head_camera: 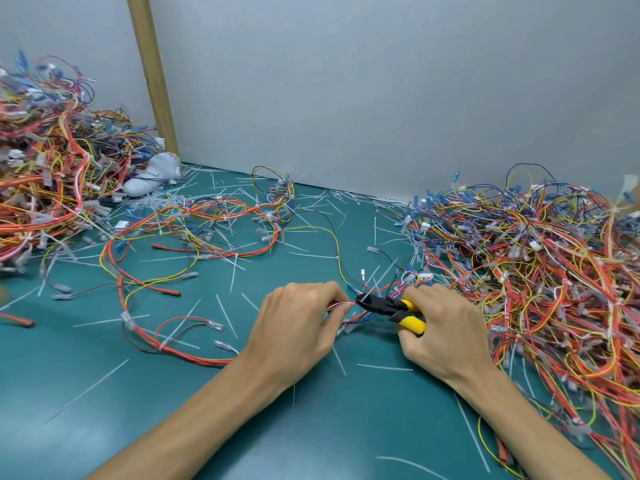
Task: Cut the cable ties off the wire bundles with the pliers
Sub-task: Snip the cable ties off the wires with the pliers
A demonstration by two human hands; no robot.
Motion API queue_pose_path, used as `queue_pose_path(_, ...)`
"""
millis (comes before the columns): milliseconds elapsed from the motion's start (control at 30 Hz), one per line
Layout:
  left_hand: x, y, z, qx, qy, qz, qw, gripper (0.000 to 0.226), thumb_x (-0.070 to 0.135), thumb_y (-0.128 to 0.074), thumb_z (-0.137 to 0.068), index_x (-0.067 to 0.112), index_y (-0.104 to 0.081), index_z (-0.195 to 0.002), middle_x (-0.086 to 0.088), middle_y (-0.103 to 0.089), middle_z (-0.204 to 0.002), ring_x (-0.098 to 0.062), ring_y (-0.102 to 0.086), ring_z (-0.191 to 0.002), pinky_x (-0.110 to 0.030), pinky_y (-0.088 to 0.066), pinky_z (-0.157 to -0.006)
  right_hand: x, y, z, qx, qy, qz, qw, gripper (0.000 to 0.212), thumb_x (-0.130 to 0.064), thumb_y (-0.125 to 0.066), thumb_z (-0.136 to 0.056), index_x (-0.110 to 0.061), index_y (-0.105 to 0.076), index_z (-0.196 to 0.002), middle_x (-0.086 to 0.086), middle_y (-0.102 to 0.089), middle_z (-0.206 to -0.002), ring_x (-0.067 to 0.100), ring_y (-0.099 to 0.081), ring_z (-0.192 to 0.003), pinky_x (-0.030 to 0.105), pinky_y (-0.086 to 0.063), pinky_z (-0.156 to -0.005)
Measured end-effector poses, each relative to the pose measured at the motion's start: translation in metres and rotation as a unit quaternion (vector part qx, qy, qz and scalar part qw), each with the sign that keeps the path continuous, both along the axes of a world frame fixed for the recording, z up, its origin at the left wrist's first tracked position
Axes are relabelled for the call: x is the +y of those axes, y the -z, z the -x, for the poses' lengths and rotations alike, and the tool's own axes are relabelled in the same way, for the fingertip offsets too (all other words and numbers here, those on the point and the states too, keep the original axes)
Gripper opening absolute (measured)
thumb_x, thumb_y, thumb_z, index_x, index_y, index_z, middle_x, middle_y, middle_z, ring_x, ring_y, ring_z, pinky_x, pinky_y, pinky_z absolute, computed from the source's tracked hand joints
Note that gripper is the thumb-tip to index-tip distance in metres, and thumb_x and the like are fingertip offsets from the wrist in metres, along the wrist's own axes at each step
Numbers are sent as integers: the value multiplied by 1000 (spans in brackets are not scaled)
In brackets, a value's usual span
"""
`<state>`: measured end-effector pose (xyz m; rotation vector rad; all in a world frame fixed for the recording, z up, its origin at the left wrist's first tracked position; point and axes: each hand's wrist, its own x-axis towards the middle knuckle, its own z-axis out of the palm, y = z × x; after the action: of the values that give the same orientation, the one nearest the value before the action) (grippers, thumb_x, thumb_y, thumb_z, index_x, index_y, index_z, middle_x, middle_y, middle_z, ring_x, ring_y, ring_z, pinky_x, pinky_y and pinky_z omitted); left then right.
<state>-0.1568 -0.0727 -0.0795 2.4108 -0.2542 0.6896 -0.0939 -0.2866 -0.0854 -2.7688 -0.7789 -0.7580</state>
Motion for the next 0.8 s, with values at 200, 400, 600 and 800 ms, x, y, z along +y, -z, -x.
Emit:
queue_pose_path(200, 0, 1, -1, -3, 1, -2, 1000, 10, 30, -67, -88, 23, -68, -82, 10, -68, -68, -17, -59, -63, -32, -48, -57, -1, 0, -1, 28, 15, 15, 999, 16, -31, -55, -58, -21, -44, -63, -5, -45, -54, 22, -42, -53, 26, -27, -46)
queue_pose_path(400, 1, 2, -1, -4, -6, -10, 1000, 8, 30, -68, -86, 25, -68, -80, 12, -67, -68, -13, -58, -62, -28, -46, -54, -1, 2, -1, 37, 22, 4, 999, 22, -32, -59, -59, -20, -41, -60, -3, -43, -49, 21, -38, -47, 25, -29, -43)
queue_pose_path(600, 1, 4, -2, -4, -14, -19, 1000, 8, 30, -69, -84, 27, -68, -78, 13, -64, -63, -15, -54, -67, -24, -39, -52, -1, 3, -1, 52, 26, 2, 998, 23, -31, -59, -60, -17, -41, -58, -3, -39, -46, 23, -38, -47, 26, -31, -44)
queue_pose_path(800, 1, 6, -3, 5, -11, -18, 1000, 8, 33, -67, -86, 28, -67, -80, 13, -65, -66, -13, -56, -62, -27, -43, -54, -2, 3, -3, 67, 34, 3, 997, 21, -33, -57, -62, -16, -46, -57, -2, -39, -43, 23, -39, -46, 27, -33, -44)
